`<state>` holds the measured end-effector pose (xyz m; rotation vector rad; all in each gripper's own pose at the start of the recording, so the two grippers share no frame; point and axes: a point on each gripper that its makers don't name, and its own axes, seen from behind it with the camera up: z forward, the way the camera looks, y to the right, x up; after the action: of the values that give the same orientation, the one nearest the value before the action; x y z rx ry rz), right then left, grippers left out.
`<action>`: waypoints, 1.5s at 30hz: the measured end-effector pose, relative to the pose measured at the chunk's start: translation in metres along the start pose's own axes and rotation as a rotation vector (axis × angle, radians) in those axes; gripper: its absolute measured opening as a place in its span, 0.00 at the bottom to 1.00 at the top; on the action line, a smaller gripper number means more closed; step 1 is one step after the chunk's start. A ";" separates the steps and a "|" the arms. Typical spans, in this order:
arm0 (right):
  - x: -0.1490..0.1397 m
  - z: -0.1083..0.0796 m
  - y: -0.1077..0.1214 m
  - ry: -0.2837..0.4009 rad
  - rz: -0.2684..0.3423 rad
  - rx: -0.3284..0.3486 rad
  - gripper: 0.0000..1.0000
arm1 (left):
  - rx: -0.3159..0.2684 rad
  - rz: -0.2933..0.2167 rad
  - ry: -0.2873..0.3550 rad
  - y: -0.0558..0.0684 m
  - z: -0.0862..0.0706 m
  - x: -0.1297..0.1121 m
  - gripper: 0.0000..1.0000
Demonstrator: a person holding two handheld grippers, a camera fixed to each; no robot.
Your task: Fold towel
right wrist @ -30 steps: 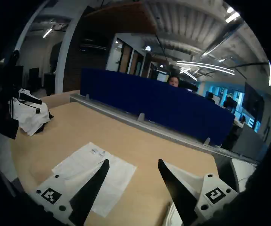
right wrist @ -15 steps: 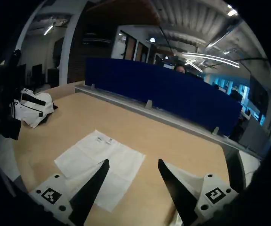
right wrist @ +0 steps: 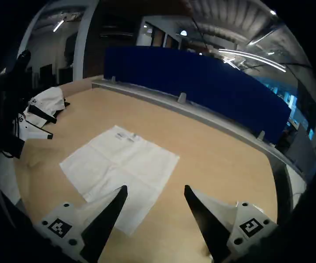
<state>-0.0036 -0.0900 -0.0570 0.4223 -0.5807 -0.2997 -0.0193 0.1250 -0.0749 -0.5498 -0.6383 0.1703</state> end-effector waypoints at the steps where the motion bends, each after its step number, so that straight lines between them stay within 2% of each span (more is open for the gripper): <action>1: -0.006 0.002 -0.002 -0.013 -0.001 0.006 1.00 | -0.005 0.002 -0.011 0.002 0.004 -0.004 0.93; 11: -0.059 0.014 -0.022 -0.122 -0.003 0.054 1.00 | -0.075 0.004 -0.129 0.026 0.030 -0.051 0.93; 15: -0.078 0.016 -0.029 -0.159 -0.004 0.075 1.00 | -0.079 0.001 -0.173 0.029 0.036 -0.068 0.93; 25: -0.105 0.018 -0.043 -0.208 0.017 0.111 0.98 | -0.085 -0.005 -0.221 0.036 0.042 -0.086 0.93; 29: -0.113 0.020 -0.047 -0.228 0.019 0.125 0.93 | -0.085 -0.007 -0.238 0.038 0.043 -0.091 0.92; 35: -0.121 0.021 -0.050 -0.251 0.002 0.138 0.81 | -0.087 -0.010 -0.251 0.041 0.043 -0.094 0.90; 45: -0.132 0.024 -0.057 -0.273 0.035 0.163 0.60 | -0.060 0.007 -0.261 0.038 0.045 -0.096 0.75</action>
<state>-0.1316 -0.0961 -0.1263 0.5322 -0.8830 -0.2789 -0.1223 0.1463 -0.1151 -0.5926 -0.8975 0.2321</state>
